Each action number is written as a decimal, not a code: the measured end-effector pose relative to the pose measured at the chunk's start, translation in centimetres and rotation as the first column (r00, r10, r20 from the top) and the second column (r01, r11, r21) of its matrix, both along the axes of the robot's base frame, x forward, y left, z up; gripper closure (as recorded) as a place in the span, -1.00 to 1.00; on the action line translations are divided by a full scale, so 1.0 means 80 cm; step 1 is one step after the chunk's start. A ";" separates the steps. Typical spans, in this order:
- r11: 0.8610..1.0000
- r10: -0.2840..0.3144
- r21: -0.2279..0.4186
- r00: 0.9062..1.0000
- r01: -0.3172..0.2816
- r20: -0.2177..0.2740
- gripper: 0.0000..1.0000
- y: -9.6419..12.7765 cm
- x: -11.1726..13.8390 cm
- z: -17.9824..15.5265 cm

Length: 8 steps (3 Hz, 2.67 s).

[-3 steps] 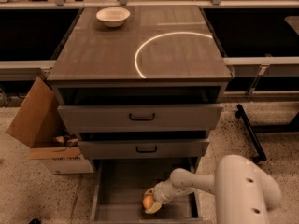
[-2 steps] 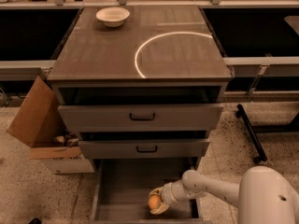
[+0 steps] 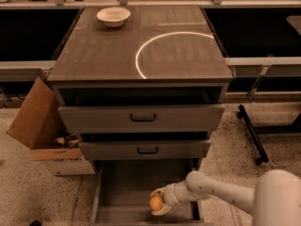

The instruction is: Pick orange from bottom drawer and place on counter

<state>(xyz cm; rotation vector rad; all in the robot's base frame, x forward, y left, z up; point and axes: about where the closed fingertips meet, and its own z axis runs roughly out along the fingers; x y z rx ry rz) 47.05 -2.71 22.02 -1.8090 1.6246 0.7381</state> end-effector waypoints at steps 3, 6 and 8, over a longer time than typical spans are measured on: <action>0.997 0.008 0.070 0.977 -0.023 0.211 1.00 -0.022 -0.035 0.154; 0.982 0.042 0.157 0.929 -0.107 0.369 1.00 -0.010 -0.049 0.318; 0.983 0.061 0.128 0.887 -0.133 0.458 1.00 -0.007 -0.056 0.394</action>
Offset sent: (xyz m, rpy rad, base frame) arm -0.0417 -0.0303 0.1904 0.1085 -0.3329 0.0246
